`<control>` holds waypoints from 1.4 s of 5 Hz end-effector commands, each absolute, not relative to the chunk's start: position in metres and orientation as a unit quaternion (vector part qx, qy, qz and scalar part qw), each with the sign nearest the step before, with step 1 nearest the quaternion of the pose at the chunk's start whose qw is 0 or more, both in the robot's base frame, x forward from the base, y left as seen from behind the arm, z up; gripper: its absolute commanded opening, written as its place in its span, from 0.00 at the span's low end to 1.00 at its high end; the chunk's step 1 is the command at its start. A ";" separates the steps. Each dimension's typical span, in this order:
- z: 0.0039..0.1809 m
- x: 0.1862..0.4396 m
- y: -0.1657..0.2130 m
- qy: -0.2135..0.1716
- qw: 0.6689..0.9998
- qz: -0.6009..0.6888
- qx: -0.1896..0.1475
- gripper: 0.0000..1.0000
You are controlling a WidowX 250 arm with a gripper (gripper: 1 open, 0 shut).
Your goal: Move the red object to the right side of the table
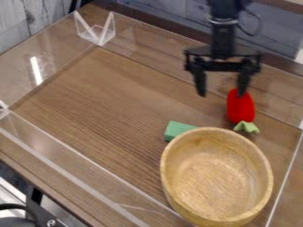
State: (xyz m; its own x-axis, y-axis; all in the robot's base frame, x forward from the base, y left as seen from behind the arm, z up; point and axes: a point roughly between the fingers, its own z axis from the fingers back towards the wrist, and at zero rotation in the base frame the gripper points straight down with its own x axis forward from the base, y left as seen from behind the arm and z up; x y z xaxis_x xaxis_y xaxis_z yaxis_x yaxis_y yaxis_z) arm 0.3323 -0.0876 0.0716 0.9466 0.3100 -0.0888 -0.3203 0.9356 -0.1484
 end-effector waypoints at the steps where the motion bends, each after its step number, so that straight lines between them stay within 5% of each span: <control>1: 0.091 0.333 -0.120 -0.003 0.981 0.164 -0.098 1.00; 4: 0.066 0.346 -0.107 -0.031 0.974 0.204 -0.098 1.00; 6: 0.079 0.367 -0.095 -0.044 0.977 0.184 -0.097 1.00; 7: 0.065 0.364 -0.093 -0.045 0.976 0.191 -0.093 1.00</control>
